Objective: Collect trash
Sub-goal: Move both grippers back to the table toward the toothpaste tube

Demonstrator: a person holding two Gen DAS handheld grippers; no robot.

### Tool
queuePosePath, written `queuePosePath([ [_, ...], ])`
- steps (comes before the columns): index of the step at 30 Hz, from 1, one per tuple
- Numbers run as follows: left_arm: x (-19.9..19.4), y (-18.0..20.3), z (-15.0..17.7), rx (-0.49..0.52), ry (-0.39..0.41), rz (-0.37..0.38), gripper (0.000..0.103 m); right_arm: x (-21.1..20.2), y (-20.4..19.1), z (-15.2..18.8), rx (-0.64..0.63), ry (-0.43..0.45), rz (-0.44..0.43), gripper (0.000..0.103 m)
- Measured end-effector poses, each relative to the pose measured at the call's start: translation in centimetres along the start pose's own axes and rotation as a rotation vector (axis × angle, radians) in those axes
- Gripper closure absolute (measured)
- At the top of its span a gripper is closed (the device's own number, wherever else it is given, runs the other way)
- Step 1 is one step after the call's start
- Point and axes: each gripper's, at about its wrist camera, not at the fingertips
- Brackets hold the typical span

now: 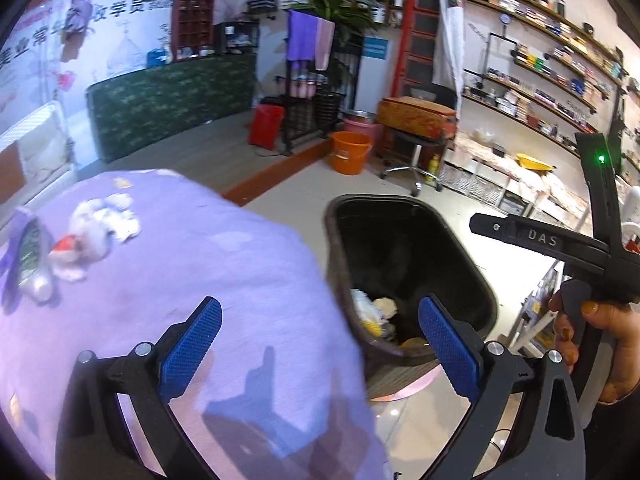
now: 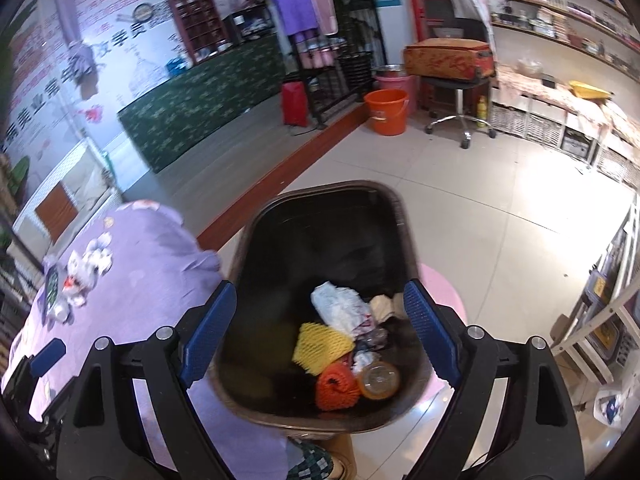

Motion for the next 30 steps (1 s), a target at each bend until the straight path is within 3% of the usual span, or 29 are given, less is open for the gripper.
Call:
queuePosePath([
  [22, -7.5, -14.6, 5.3, -0.298, 0.044, -0.313, 0.006, 2.1, -15.9, 4.2, -0.286, -0.122, -0.257, 0.018],
  [30, -9.4, -18.9, 8.1, -0.394, 0.012, -0.396, 0.006, 3.0, -23.0, 5.9, -0.415, -0.164, -0.358, 0.018],
])
Point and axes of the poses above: each gripper's, at about its wrist camera, not at the fingertips, and x roughly the way its jaws point, y to its right, z to its underside, and after that the axes turned 2 degrees about x, right-handed
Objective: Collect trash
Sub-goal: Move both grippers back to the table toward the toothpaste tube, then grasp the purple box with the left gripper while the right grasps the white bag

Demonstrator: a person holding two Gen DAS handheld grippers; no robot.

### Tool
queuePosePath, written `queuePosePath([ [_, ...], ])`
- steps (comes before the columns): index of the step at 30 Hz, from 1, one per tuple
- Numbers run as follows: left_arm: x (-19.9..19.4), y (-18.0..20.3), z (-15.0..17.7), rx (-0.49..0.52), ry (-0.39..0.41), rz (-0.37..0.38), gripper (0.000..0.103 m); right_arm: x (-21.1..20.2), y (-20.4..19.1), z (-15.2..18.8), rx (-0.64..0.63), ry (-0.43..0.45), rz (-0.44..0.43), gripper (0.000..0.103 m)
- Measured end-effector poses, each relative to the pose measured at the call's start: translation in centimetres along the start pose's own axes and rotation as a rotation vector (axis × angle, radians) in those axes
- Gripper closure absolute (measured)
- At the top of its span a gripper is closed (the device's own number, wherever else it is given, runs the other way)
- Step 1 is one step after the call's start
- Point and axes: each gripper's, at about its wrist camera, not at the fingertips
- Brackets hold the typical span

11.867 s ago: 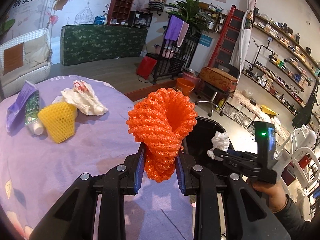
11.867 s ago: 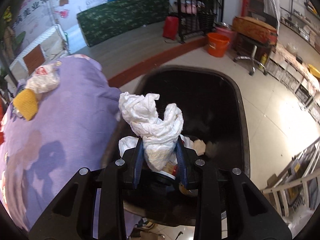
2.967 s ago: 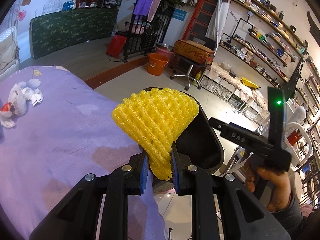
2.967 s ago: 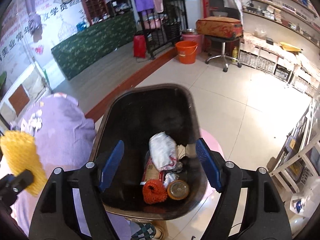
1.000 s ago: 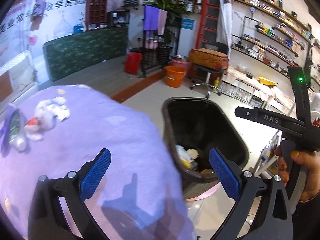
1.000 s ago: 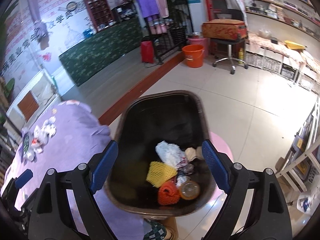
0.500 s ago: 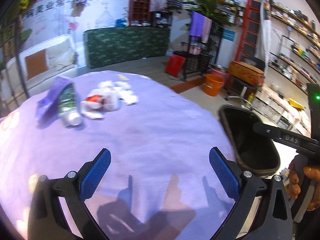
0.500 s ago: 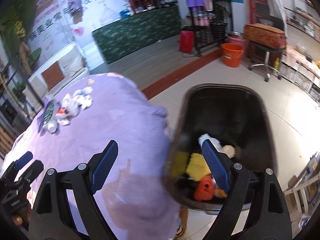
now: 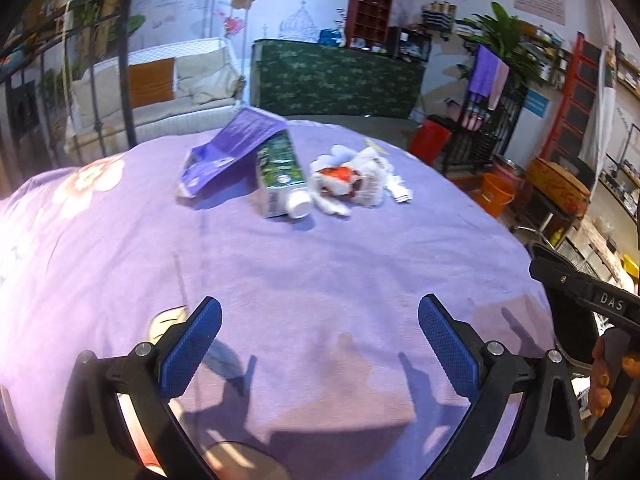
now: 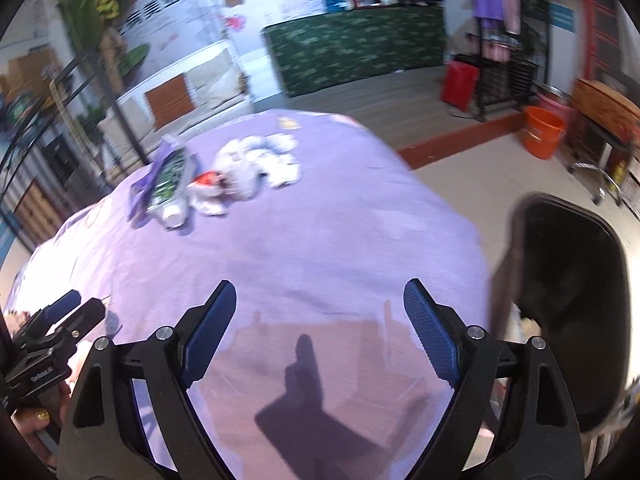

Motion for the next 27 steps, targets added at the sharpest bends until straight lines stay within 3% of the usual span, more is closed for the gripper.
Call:
queuePosePath([
  [8, 0.4, -4.2, -0.8, -0.057, -0.015, -0.042, 0.006, 4.0, -6.1, -2.8, -0.143, -0.033, -0.061, 0.018],
  [14, 1.5, -5.7, -1.6, -0.080, -0.033, -0.028, 0.006, 8.1, -8.6, -5.9, -0.241, -0.042, -0.016, 0.018],
  [18, 2.3, -6.0, -2.1, -0.065, -0.039, -0.041, 0.006, 11.3, -9.2, -8.3, -0.271, -0.079, -0.019, 0.034],
  [23, 3.3, -7.0, -2.9, -0.071, -0.050, -0.054, 0.006, 15.3, -9.5, -10.4, -0.269, -0.116, 0.005, 0.036],
  [27, 4.5, -7.4, -4.1, -0.024, -0.057, -0.096, 0.006, 17.5, -9.1, -10.7, -0.239, -0.162, 0.001, 0.052],
])
Point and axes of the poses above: each gripper's, at about its wrist camera, not at the fingertips, and x roughly the way its jaws point, y to its right, z to its underside, and after that the axes turned 2 degrees about x, right-handed
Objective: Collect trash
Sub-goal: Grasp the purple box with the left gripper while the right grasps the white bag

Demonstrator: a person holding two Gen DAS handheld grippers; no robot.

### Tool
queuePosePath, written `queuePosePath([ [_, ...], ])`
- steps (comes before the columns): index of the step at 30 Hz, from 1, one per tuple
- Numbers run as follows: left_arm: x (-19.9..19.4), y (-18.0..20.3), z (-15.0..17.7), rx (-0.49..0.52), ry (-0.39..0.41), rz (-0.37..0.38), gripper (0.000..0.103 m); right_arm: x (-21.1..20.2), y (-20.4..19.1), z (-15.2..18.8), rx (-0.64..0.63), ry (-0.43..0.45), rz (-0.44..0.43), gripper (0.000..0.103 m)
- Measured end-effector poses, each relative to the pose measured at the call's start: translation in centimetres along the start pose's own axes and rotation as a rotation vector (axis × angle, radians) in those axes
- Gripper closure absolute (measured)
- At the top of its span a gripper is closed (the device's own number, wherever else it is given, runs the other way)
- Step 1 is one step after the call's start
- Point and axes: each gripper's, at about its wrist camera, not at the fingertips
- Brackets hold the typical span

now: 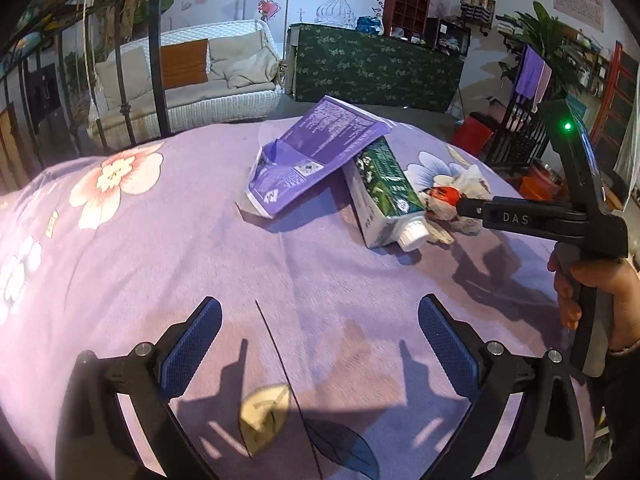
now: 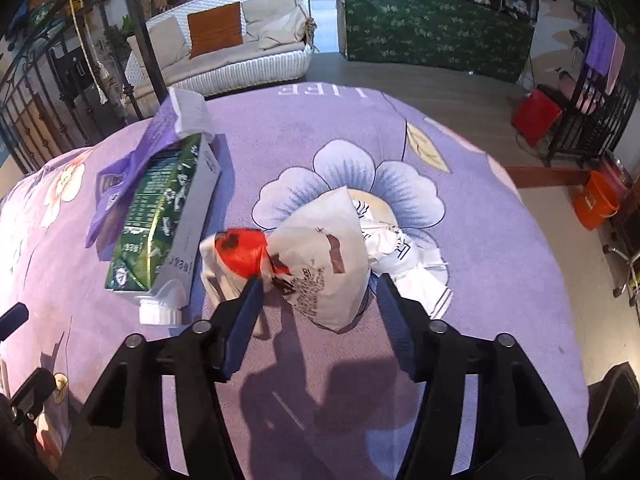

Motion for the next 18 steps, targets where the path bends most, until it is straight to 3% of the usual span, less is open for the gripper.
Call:
queuePosePath([
  [1, 0.2, -0.1, -0.3, 0.008, 0.000, -0.006, 0.006, 0.3, -0.1, -0.1, 0.002, -0.005, -0.001, 0.056],
  [3, 0.9, -0.2, -0.9, 0.027, 0.001, -0.020, 0.006, 0.6, -0.1, -0.1, 0.004, -0.012, -0.009, 0.079],
  [6, 1.8, -0.3, -1.8, 0.058, 0.001, -0.047, 0.006, 0.1, -0.1, 0.1, 0.008, -0.008, -0.034, 0.092],
  [15, 5.6, -0.5, -4.6, 0.164, 0.009, -0.142, 0.010, -2.9, -0.7, 1.6, -0.012, 0.047, -0.067, 0.098],
  [18, 7.6, -0.4, -5.2, 0.204, -0.014, -0.180, 0.018, -3.9, -0.4, 2.0, 0.000, 0.057, -0.079, 0.098],
])
Point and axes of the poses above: each gripper's, at about its wrist camera, not at the fingertips, and x roughly the way its jaws point, y to its right, z to its underside, and after that the axes turned 2 degrees about x, right-handed
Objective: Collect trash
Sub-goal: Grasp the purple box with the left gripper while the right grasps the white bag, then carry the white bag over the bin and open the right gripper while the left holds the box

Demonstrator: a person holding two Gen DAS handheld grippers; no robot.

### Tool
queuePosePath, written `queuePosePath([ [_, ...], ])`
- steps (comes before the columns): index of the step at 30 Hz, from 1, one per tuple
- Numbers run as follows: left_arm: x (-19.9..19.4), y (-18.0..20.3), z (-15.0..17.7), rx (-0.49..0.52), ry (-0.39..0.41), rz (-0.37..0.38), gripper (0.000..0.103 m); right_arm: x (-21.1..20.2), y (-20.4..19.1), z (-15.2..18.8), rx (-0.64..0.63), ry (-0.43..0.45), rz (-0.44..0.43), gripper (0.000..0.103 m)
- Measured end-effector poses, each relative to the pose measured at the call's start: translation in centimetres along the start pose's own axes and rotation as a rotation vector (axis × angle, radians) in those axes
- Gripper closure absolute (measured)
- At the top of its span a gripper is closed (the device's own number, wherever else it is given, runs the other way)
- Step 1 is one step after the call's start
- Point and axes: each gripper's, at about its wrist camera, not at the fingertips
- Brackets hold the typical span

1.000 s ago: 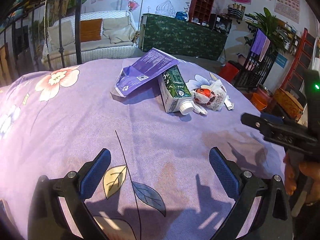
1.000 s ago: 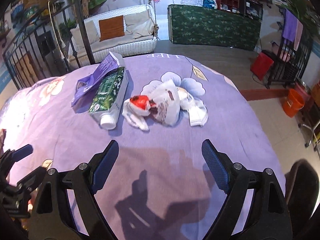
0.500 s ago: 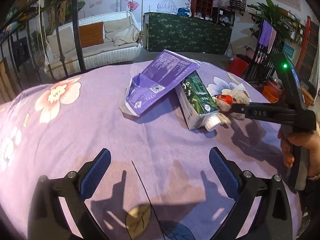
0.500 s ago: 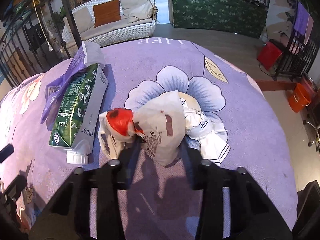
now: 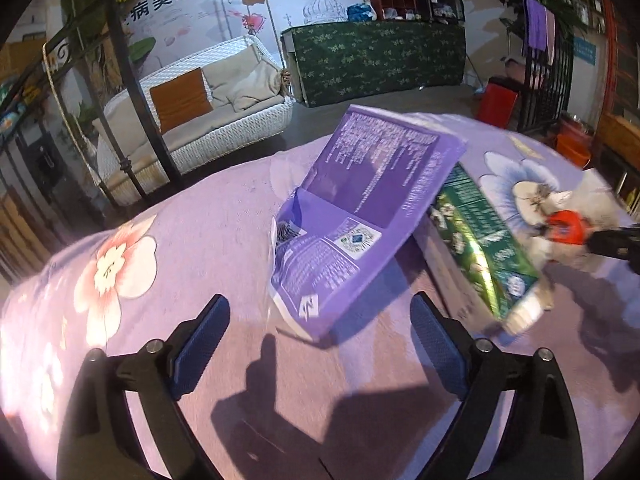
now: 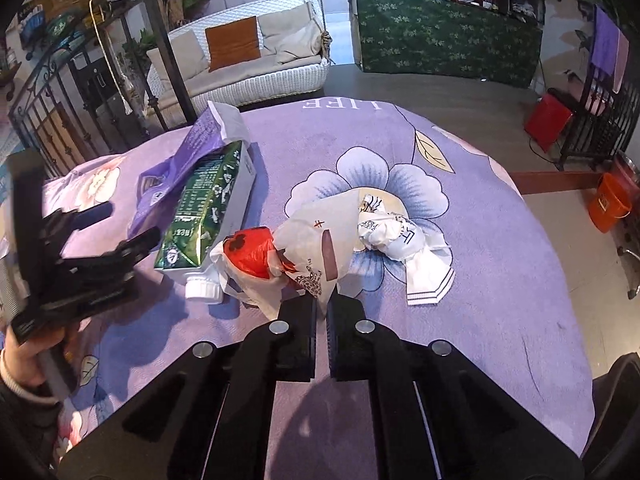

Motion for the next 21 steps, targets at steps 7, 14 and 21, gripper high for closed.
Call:
queuePosePath([
  [7, 2.4, -0.3, -0.4, -0.009, -0.055, 0.007, 0.050, -1.3, 1.0, 0.9, 0.050, -0.003, -0.010, 0.098],
  [14, 0.8, -1.4, -0.3, -0.101, -0.027, -0.006, 0.084, -2.7, 0.9, 1.9, 0.067, 0.020, -0.023, 0.098],
  [21, -3.4, -1.7, 0.2, -0.229, 0.043, 0.049, 0.091, -5.4, 0.6, 3.3, 0.065, 0.056, -0.039, 0.098],
])
Point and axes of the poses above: each gripper's, at about its wrist camera, not at the fingertips, and x roughly the way its jaws point, y to its right, z to its underside, and after that the axes turned 2 degrees about x, right-handed
